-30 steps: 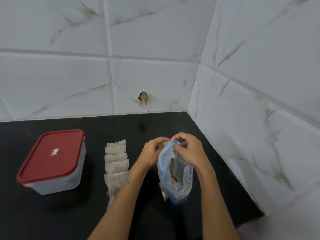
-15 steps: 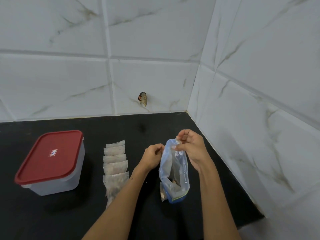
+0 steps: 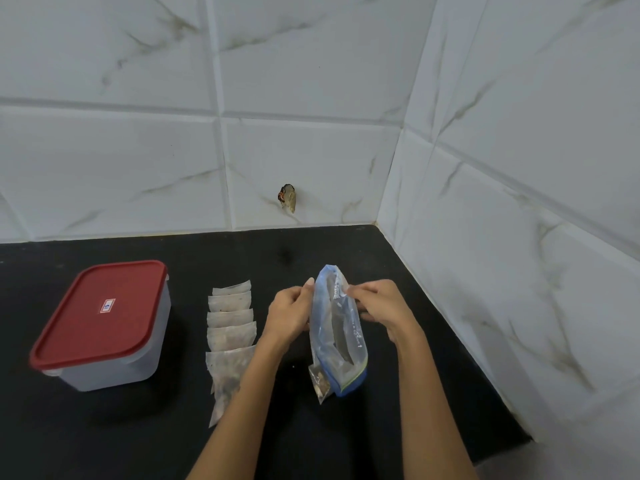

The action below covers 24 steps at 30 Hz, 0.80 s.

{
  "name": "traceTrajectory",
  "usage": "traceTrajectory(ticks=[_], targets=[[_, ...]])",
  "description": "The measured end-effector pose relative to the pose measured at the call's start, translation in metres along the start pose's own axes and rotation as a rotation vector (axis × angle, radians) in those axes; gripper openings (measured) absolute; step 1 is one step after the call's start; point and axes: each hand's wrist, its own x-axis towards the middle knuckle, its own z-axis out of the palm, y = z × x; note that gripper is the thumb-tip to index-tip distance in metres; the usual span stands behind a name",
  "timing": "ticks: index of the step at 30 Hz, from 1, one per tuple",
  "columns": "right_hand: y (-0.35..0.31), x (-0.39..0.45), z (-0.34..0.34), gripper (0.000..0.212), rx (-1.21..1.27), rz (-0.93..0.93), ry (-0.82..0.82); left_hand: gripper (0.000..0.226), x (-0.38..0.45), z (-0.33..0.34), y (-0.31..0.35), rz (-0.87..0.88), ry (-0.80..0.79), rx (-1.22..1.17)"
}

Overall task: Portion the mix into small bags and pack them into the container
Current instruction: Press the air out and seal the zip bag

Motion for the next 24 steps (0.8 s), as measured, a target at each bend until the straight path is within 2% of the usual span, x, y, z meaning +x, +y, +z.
traceTrajectory(ticks=[2, 4, 7, 9, 11, 13, 15, 18, 20, 24], targets=[[0.002, -0.001, -0.002, 0.017, 0.031, 0.052, -0.018, 0.035, -0.006, -0.005, 0.008, -0.039, -0.048, -0.083], [0.002, -0.005, -0.002, 0.012, 0.031, 0.008, -0.031, 0.02, -0.01, -0.011, 0.014, -0.08, -0.108, -0.156], [-0.003, -0.01, 0.002, 0.004, -0.055, -0.106, 0.076, 0.019, -0.012, -0.014, 0.017, -0.103, -0.146, -0.156], [-0.008, -0.013, 0.006, 0.006, -0.286, -0.176, 0.263, 0.014, -0.014, -0.011, 0.018, -0.046, 0.001, -0.016], [-0.013, -0.018, 0.013, 0.01, -0.525, -0.214, 0.435, 0.016, -0.017, -0.005, 0.022, 0.05, 0.209, 0.235], [-0.014, -0.02, 0.02, 0.013, -0.569, -0.247, 0.5, 0.019, -0.02, 0.0, 0.025, 0.152, 0.307, 0.316], [-0.009, -0.019, 0.022, 0.013, -0.462, -0.261, 0.478, 0.019, -0.02, 0.001, 0.023, 0.164, 0.294, 0.244], [-0.003, -0.022, 0.011, 0.02, -0.167, -0.214, 0.27, 0.03, -0.018, -0.004, 0.014, 0.033, 0.198, 0.115], [0.001, -0.027, 0.006, 0.03, 0.0, -0.115, 0.142, 0.039, -0.021, -0.008, 0.008, -0.082, 0.143, 0.053], [0.016, -0.039, 0.004, 0.034, 0.041, 0.172, 0.119, 0.051, -0.04, -0.005, 0.005, -0.274, -0.008, -0.066]])
